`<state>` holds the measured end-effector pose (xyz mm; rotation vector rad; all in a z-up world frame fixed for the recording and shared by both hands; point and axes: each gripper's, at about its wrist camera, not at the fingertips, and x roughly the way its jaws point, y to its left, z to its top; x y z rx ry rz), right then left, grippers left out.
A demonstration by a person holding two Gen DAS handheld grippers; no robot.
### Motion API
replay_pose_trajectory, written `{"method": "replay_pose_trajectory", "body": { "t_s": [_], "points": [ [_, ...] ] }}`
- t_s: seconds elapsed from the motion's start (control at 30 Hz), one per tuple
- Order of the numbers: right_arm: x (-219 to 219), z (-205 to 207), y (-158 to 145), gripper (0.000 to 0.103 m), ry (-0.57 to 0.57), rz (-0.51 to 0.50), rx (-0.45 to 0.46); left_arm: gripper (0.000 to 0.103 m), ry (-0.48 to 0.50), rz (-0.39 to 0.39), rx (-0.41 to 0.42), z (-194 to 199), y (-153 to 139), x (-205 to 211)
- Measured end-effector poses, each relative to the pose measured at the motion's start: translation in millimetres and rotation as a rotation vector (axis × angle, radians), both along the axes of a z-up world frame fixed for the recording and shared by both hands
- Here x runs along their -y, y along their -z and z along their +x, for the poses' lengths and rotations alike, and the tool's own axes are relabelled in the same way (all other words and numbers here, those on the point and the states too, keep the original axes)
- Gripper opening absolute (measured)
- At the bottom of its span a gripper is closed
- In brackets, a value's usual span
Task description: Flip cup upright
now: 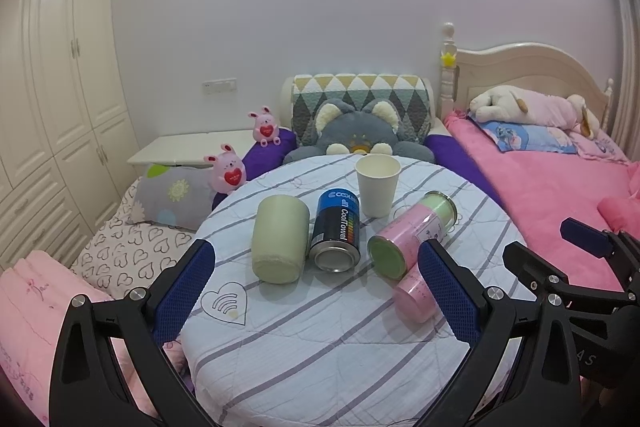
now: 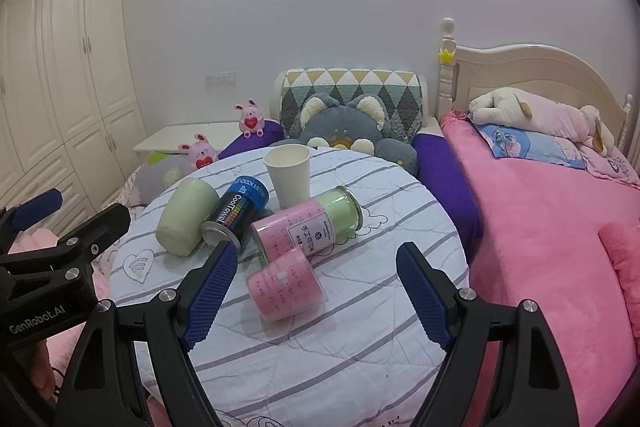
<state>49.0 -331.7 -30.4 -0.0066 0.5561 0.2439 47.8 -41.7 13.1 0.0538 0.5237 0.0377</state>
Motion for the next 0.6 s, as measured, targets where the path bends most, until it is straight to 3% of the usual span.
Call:
{"method": "replay_pose_trajectory", "body": {
  "t_s": [0.6],
  "points": [
    [-5,11,5,0.083,-0.006,-0.023,-0.028,0.103,-0.004,0.001,-0.006,3,1,-2]
  ]
}}
